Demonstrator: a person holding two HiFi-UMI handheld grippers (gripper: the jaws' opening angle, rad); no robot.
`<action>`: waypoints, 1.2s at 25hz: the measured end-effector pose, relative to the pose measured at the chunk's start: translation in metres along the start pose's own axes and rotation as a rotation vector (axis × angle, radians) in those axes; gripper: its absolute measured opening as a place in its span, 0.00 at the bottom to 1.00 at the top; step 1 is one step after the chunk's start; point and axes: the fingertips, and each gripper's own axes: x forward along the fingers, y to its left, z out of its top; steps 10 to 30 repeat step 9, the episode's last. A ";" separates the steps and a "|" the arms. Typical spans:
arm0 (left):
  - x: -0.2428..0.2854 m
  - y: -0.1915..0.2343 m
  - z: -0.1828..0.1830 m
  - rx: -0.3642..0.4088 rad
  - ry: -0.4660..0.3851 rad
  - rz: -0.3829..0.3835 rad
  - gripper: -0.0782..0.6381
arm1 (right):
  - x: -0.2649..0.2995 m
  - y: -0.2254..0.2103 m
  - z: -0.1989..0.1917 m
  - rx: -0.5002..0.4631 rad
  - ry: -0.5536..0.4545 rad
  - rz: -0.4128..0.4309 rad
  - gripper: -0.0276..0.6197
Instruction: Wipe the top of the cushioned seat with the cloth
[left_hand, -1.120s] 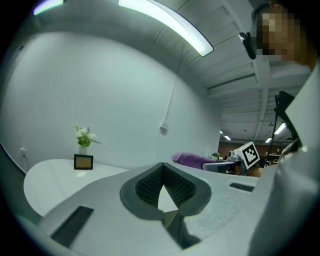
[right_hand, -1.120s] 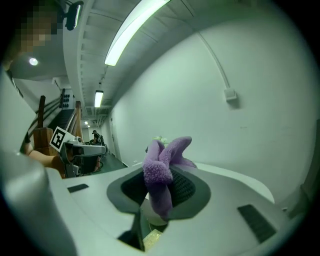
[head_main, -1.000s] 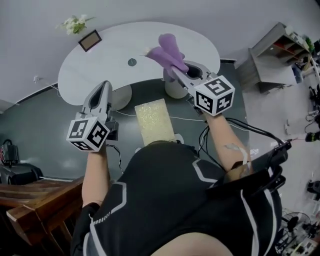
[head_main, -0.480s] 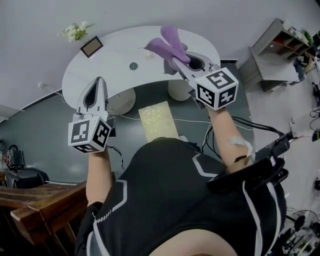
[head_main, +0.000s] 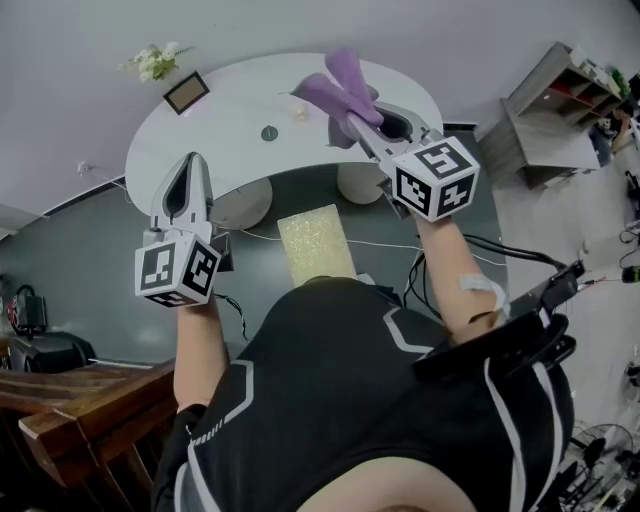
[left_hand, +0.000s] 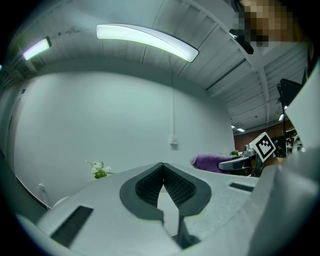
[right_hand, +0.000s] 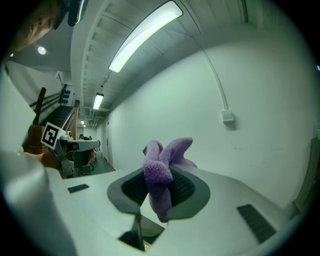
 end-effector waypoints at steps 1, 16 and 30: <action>0.000 0.000 0.000 -0.006 -0.003 -0.002 0.11 | 0.001 -0.001 0.000 0.000 0.001 0.000 0.18; 0.005 -0.001 -0.004 0.007 0.014 0.010 0.11 | 0.007 -0.007 0.002 -0.010 0.007 0.001 0.18; 0.005 -0.001 -0.004 0.007 0.014 0.010 0.11 | 0.007 -0.007 0.002 -0.010 0.007 0.001 0.18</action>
